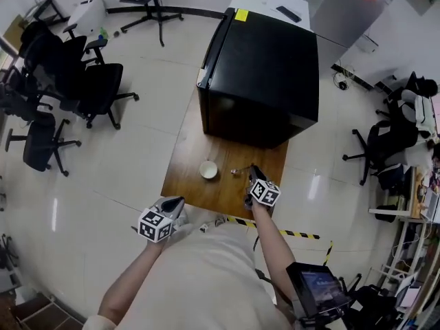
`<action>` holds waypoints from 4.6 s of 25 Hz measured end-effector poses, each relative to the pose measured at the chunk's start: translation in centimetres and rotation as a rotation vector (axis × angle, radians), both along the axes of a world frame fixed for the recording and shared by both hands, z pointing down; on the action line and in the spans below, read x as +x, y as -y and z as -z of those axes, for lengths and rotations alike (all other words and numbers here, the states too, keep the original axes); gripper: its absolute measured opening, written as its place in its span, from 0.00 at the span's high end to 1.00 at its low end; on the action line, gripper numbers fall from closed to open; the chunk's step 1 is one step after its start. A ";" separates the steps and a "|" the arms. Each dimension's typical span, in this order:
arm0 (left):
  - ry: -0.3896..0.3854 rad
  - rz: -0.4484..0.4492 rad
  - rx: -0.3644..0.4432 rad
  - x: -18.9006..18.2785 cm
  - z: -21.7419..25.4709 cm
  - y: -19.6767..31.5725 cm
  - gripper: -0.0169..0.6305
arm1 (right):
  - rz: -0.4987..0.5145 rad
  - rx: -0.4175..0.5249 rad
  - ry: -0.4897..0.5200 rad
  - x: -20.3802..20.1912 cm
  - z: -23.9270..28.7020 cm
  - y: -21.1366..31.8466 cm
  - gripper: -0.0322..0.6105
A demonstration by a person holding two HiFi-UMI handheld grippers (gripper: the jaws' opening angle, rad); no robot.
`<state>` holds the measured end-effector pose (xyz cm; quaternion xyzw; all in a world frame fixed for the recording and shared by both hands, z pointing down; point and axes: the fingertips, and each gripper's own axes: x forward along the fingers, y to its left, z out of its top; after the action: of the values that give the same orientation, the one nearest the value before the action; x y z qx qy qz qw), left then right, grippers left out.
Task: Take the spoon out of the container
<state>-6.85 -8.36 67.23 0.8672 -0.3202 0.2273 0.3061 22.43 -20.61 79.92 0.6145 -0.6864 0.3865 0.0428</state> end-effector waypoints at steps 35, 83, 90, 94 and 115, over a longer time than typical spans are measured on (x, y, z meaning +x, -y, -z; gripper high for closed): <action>0.020 -0.020 0.011 -1.4 -0.8 -1.2 1.00 | 0.086 -0.415 -0.109 -3.3 -12.0 -11.5 0.68; -0.126 -0.054 0.171 -1.8 4.4 -15.0 1.00 | 0.204 0.320 -0.060 -9.7 21.9 -26.4 0.68; -0.148 0.002 0.163 1.6 5.3 -22.7 1.00 | 0.322 0.353 -0.122 -8.3 23.3 -32.3 0.68; -0.145 0.028 0.147 1.5 4.9 -26.2 1.00 | 0.345 0.321 -0.137 -8.1 21.8 -34.8 0.68; -0.129 -0.007 0.072 -4.9 1.6 -28.5 1.00 | 0.238 0.159 -0.149 -10.0 16.7 -40.0 0.75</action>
<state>-11.70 20.12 65.60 0.8915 -0.3049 0.1603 0.2942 12.44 19.44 63.26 0.5573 -0.7778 0.2762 0.0903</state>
